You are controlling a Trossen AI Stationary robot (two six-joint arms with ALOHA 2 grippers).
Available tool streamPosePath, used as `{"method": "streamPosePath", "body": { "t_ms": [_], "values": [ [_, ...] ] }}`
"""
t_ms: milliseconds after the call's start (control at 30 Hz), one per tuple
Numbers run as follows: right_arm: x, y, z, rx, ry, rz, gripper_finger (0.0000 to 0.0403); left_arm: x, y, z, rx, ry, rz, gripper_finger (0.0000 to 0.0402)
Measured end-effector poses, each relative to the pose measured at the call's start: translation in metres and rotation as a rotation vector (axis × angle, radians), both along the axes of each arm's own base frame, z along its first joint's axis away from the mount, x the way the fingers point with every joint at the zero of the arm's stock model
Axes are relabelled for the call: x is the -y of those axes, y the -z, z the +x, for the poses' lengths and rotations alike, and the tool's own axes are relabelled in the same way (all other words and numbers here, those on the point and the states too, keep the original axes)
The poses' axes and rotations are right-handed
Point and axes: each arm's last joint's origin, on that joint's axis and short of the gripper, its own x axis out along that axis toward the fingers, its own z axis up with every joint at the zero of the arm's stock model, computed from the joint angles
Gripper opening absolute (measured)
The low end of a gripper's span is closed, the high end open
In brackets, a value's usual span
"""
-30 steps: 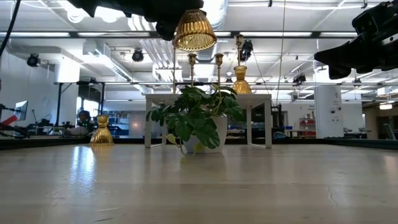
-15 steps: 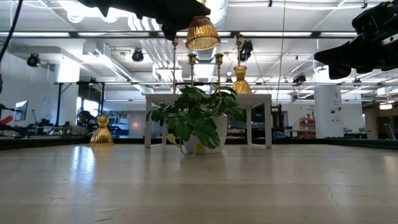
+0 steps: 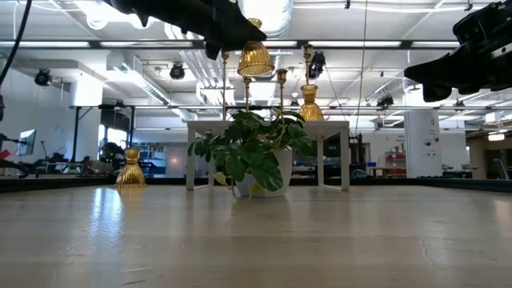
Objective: Pick & Place candle stick holders
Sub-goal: Align the bottom yellow glass candle holder with the other yellow glass candle holder on the shelf
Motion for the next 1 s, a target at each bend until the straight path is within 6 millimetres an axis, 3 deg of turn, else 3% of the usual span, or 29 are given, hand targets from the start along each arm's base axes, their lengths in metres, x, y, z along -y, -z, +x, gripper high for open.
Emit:
{"method": "streamPosePath", "body": {
  "t_ms": [333,1000],
  "values": [
    [0.000,0.000,0.000,0.000,0.000,0.000,0.0009,-0.019,0.002,0.000,-0.016,-0.125,0.011,0.0129],
    [0.000,0.000,0.000,0.000,0.000,0.000,0.0009,-0.062,0.022,0.046,-0.159,-0.199,0.018,0.0129]
  ]
}}
